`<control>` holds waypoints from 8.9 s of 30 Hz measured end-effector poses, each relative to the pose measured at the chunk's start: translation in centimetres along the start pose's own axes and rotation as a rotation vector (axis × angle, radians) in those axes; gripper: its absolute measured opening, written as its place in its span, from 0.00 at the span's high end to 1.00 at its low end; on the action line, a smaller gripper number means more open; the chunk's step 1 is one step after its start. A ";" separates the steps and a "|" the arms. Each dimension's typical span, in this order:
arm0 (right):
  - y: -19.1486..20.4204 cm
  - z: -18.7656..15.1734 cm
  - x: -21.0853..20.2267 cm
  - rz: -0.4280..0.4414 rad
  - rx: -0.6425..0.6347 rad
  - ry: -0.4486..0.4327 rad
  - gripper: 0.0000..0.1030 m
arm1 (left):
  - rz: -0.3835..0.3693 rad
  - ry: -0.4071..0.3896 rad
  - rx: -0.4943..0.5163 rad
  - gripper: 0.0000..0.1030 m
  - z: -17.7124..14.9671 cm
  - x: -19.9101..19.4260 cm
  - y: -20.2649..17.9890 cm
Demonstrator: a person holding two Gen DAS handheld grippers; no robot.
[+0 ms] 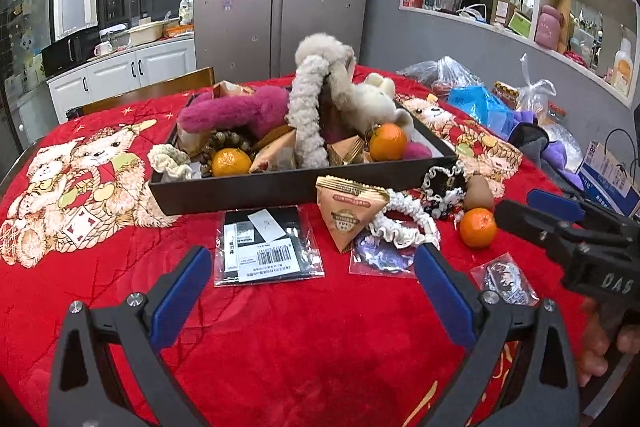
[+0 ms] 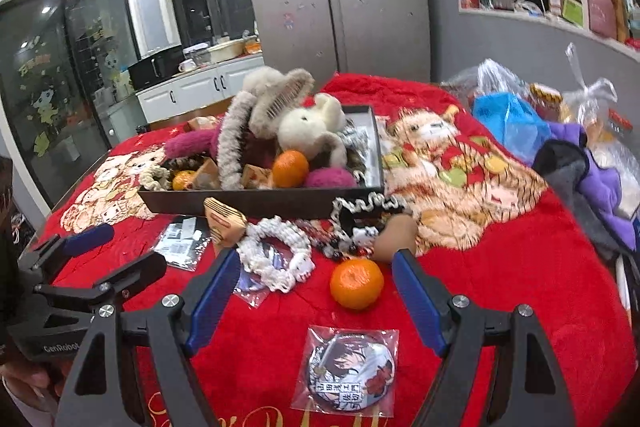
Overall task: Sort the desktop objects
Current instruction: 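Grasp another gold Choco Magic packet with the left tool while the right tool grasps a mandarin orange, then carry the packet and orange over the black box with both tools, then lower both items into the box and open both tools, then withdraw both open tools from the box back over the table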
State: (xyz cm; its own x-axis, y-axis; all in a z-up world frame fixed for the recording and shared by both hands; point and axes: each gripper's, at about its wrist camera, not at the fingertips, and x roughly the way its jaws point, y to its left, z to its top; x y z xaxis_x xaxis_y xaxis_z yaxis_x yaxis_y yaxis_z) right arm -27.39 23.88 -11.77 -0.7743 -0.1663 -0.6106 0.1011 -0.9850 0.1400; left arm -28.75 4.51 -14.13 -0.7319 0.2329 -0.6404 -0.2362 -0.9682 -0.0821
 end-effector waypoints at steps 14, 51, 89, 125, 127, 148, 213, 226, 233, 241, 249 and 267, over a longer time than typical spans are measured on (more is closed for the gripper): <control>-1.5 -0.4 1.5 0.038 0.072 0.059 0.22 | -0.075 0.069 0.000 0.01 0.6 4.4 -0.4; -1.5 -1.7 6.1 -0.062 0.071 0.172 0.58 | -0.015 0.167 -0.005 0.68 2.2 9.1 0.2; 3.4 -1.9 2.7 0.007 -0.039 0.008 0.63 | 0.011 0.002 -0.028 0.74 1.1 1.5 1.6; 4.3 -1.5 2.2 0.048 -0.019 0.007 0.63 | -0.039 -0.006 -0.070 0.74 2.3 0.0 2.5; 4.2 -1.2 2.0 0.042 -0.012 0.005 0.63 | -0.051 -0.012 -0.081 0.74 2.9 -0.4 2.7; 5.5 10.6 6.6 0.041 0.010 0.054 0.63 | -0.003 0.070 -0.107 0.74 13.6 5.8 5.8; 6.2 12.2 10.1 0.153 -0.032 0.133 0.34 | 0.062 0.056 -0.054 0.09 13.5 6.0 8.2; 3.0 14.6 5.8 0.079 -0.084 0.061 0.29 | 0.060 0.053 -0.094 0.08 13.8 5.4 9.0; 1.9 15.5 2.9 0.098 -0.060 0.008 0.26 | 0.038 0.032 -0.103 0.08 14.4 3.5 8.6; 2.3 15.1 -1.0 0.034 -0.077 -0.029 0.25 | 0.020 0.015 -0.076 0.05 13.4 -1.3 6.0; 0.7 10.4 -4.8 0.008 -0.023 -0.072 0.22 | 0.124 -0.043 -0.033 0.05 9.2 -6.4 1.8; -4.0 3.2 -3.2 -0.046 0.133 0.055 0.22 | 0.096 0.079 -0.009 0.05 2.9 -5.2 -1.5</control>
State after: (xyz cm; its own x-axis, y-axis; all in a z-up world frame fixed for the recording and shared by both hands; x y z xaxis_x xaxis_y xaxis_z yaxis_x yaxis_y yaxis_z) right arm -27.29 28.48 -7.85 -0.7408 -0.1267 -0.6597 -0.0202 -0.9774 0.2105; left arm -26.38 4.99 -8.47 -0.6981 0.1320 -0.7037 -0.1617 -0.9865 -0.0246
